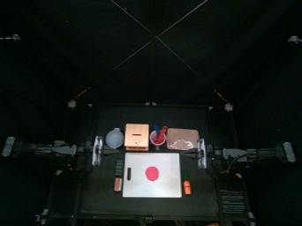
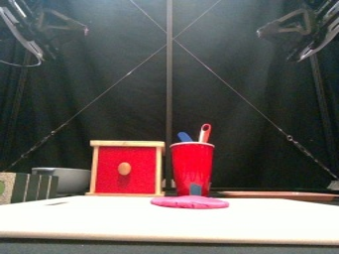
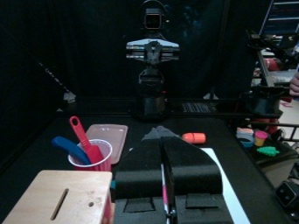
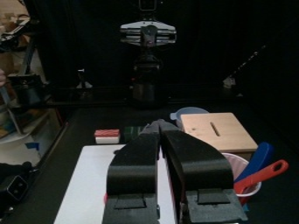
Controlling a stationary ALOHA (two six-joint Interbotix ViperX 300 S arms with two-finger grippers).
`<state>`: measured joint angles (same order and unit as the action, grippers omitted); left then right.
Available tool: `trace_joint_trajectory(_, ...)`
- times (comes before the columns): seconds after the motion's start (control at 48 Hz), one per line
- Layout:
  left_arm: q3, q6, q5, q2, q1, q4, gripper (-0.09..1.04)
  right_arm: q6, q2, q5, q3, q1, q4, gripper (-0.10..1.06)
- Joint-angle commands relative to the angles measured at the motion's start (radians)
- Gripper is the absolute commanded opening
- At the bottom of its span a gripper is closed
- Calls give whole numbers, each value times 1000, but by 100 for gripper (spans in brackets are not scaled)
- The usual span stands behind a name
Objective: Get the cutter from the drawer then cut the dough then place the extra dough in the bowl
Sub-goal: Open the drawer
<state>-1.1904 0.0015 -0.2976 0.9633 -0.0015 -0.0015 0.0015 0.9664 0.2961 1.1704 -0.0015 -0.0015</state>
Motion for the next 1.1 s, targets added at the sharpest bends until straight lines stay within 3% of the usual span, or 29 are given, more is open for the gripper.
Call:
trace_joint_trajectory(0.021, 28, -9, 5, -37, -5, -41, -3, 2, -48, 2, -20, -6, -2, 0)
trace_joint_trajectory(0.125, 38, -9, -2, -54, -6, -97, -2, -3, -123, 9, -55, -11, -2, 3)
trace_joint_trajectory(0.229, 41, -11, -28, -110, -6, -242, -2, 0, -275, 11, -178, -40, -2, 3)
trace_joint_trajectory(0.5, 17, -48, -150, -325, -21, -877, -2, 0, -657, -69, -512, -173, -2, 3)
trace_joint_trajectory(0.625, 18, -57, -216, -399, -69, -1045, -2, -8, -769, -166, -637, -219, -5, 3)
trace_joint_trajectory(0.854, 46, -100, -354, -502, -141, -1150, -2, -9, -999, -319, -830, -238, -67, 3)
trace_joint_trajectory(1.104, 117, -253, -377, -696, -178, -1146, -1, -17, -1167, -462, -992, -241, -98, 3)
